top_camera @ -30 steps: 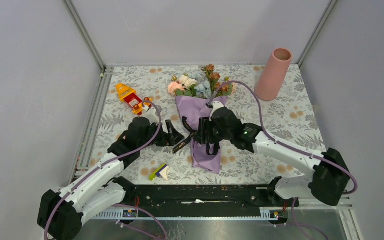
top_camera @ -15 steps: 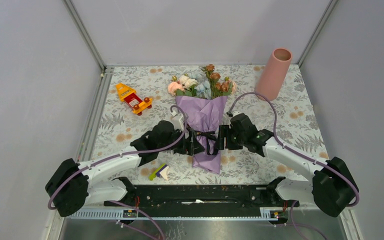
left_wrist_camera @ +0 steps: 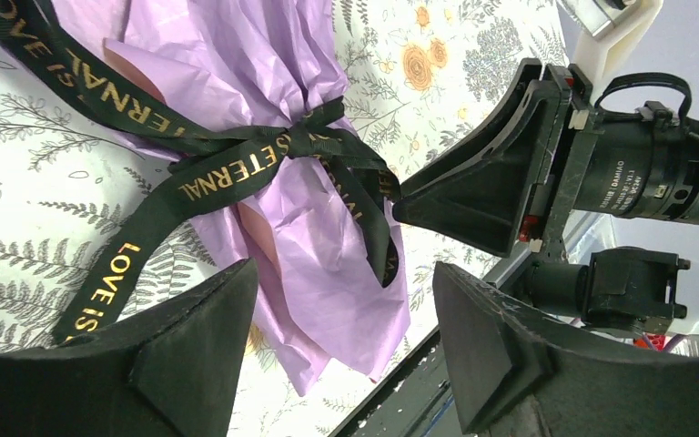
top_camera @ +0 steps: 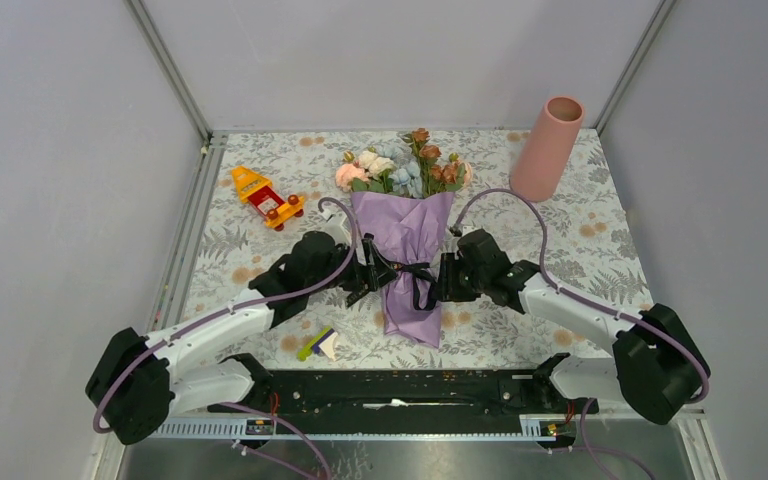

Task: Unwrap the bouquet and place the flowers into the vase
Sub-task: Untie the ribbon from the wrapping paper.

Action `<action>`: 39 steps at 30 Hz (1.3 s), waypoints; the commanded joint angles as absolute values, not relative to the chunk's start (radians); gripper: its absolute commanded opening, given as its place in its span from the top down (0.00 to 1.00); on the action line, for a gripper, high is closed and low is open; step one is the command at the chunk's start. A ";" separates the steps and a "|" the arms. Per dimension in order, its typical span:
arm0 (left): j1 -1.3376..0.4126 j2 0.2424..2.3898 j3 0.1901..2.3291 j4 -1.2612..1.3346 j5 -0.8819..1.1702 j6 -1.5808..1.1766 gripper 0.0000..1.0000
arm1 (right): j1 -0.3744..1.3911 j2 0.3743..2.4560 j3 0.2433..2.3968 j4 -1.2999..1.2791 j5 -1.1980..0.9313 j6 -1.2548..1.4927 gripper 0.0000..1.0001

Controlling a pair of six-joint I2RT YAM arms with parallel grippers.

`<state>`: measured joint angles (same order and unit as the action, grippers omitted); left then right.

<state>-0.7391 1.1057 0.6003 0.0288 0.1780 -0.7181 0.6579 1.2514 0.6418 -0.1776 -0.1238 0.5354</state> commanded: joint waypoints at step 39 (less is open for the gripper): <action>-0.658 1.141 0.503 -0.036 0.044 -0.596 0.28 | 0.652 1.080 0.658 -0.354 -0.073 0.475 0.96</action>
